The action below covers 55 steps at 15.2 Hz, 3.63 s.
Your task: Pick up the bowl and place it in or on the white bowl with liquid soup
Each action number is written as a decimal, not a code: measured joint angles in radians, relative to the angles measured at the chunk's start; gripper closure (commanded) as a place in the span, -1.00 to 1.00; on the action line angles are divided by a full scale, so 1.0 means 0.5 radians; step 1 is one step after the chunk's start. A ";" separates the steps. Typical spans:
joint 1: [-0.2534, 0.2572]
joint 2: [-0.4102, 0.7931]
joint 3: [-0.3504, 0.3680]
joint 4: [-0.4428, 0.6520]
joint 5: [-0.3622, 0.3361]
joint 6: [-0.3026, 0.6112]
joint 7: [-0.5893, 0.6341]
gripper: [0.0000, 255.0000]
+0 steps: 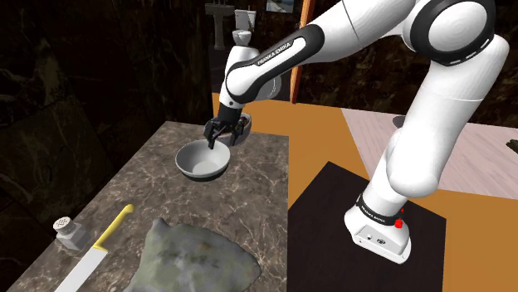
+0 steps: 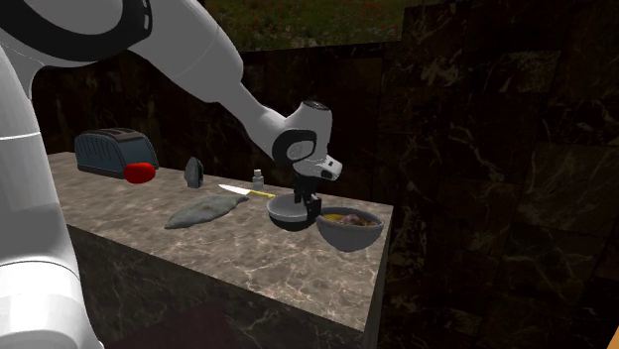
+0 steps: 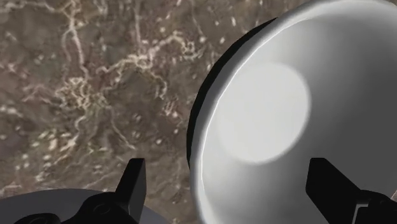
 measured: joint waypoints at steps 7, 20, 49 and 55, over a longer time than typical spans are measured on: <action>-0.008 0.011 0.006 0.027 -0.003 -0.027 -0.005 1.00; -0.015 0.004 0.001 0.007 -0.018 -0.061 0.024 1.00; -0.051 -0.287 -0.036 0.438 -0.141 -0.782 0.227 1.00; -0.162 -0.263 -0.168 0.551 -0.150 -0.930 0.022 1.00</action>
